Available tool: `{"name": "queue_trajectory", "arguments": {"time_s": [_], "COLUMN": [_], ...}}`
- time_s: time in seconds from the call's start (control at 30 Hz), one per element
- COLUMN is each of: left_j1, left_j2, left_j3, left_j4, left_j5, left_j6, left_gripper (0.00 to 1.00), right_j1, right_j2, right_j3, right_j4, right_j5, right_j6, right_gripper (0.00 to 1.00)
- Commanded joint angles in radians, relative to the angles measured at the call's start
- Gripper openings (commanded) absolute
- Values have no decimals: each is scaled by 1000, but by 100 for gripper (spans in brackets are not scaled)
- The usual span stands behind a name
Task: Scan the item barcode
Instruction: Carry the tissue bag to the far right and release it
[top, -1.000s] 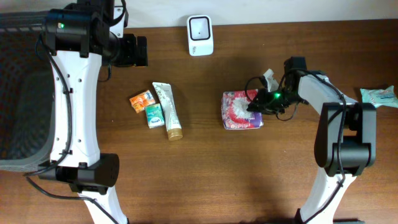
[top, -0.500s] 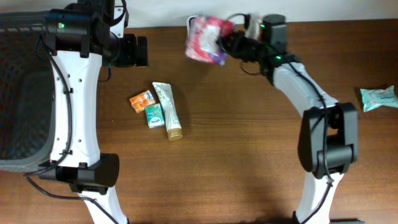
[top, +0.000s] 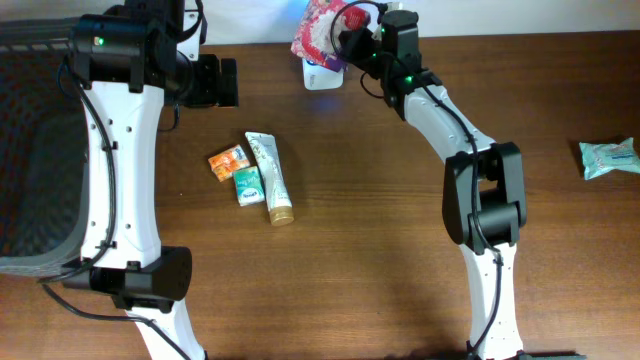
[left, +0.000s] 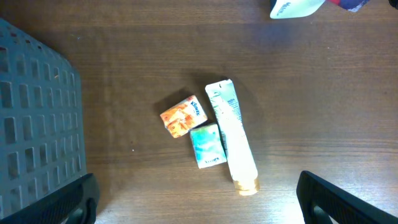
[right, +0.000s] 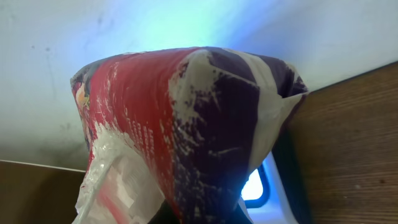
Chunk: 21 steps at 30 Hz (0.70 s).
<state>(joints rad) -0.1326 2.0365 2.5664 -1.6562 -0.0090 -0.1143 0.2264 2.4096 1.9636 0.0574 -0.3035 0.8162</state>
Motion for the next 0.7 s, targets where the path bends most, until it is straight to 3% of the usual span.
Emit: {"name": "queue_trajectory", "arguments": {"time_s": [0.0,0.17,0.4,0.57,0.6,0.63,0.67], "left_j1": [-4,-3,-3,-4,-4,-4,-4], "left_j2": [0,0,0,0,0,0,0], "left_j3": [0,0,0,0,0,0,0], "left_j4": [1,1,1,1,1,1,1], "left_j5": [-6,-6,-6,-6,-6,-6,-6], "left_j6": [-5,-5,-5,-5,-5,-5,-5], "left_gripper": [99,99,99,99,99,99,99], "right_j1": [-47,-237,-658,-867,-884,-891,-896], "right_j2": [-16,-80,-114,-114,-114,-114,-113], "right_j3": [28,28,28,28,28,27,27], "right_j4": [12,-6,-458,-584,-599,-603,-603], "right_j5": [-61,-284,-370,-330,-300,-281,-256], "right_j6": [1,1,37,-17,-19,-19,-35], "right_gripper": [4,4,4,4,10,23,52]}}
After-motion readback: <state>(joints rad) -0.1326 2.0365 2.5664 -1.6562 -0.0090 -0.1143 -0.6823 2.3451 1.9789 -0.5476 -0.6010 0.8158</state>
